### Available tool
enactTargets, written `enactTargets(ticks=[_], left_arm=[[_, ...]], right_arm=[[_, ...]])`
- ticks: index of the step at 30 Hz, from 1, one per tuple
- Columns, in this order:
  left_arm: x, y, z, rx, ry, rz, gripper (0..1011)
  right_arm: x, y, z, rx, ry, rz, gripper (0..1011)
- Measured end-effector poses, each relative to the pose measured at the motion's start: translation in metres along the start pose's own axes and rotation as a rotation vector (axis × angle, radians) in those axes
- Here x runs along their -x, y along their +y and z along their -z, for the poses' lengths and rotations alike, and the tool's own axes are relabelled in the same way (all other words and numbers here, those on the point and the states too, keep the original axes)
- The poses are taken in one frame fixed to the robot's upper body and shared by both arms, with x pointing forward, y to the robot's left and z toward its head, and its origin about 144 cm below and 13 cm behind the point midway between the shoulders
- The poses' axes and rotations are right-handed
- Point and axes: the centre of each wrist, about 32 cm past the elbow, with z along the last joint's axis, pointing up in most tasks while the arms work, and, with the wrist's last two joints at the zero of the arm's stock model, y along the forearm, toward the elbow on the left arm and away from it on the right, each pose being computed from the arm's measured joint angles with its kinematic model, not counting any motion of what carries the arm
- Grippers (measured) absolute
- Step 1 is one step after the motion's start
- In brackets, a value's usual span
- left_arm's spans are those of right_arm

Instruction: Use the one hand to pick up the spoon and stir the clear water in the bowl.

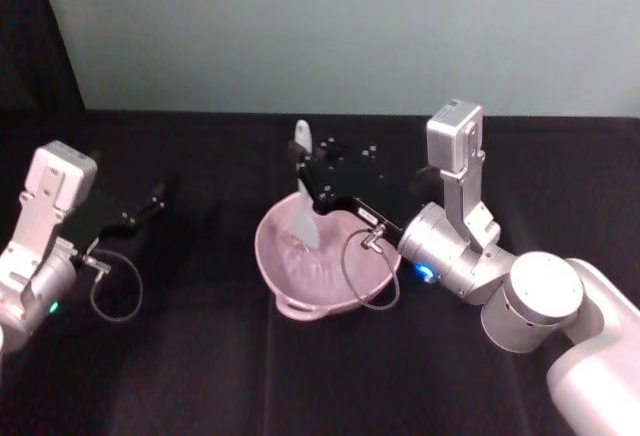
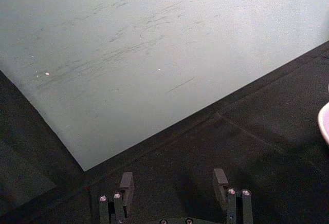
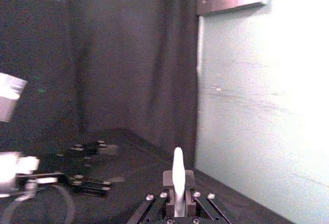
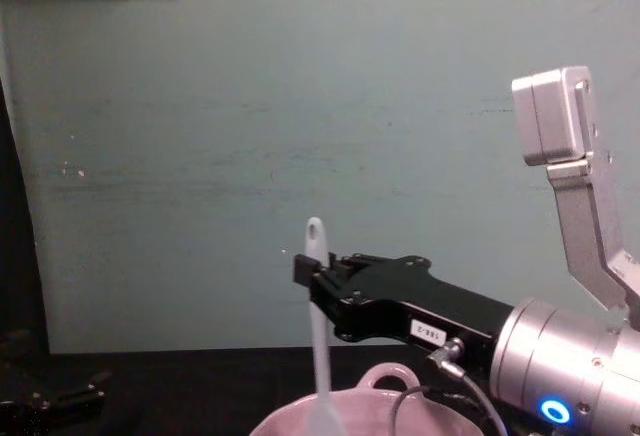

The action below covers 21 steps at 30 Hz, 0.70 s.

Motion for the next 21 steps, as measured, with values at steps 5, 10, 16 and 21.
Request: enactTargets(ticks=[5,10,16,21], left_arm=[[0.000,0.000,0.000,0.000,0.000,0.000,1011],[0.000,0.000,0.000,0.000,0.000,0.000,1011],[0.000,0.000,0.000,0.000,0.000,0.000,1011],[0.000,0.000,0.000,0.000,0.000,0.000,1011]], right_arm=[[-0.010,-0.003,-0.001,0.011,-0.051,0.046,114],[-0.017,-0.019,-0.009,0.035,-0.072,0.077,114],[-0.014,-0.037,-0.022,0.024,-0.055,0.065,114],[-0.008,-0.046,-0.031,0.031,0.022,0.031,114]])
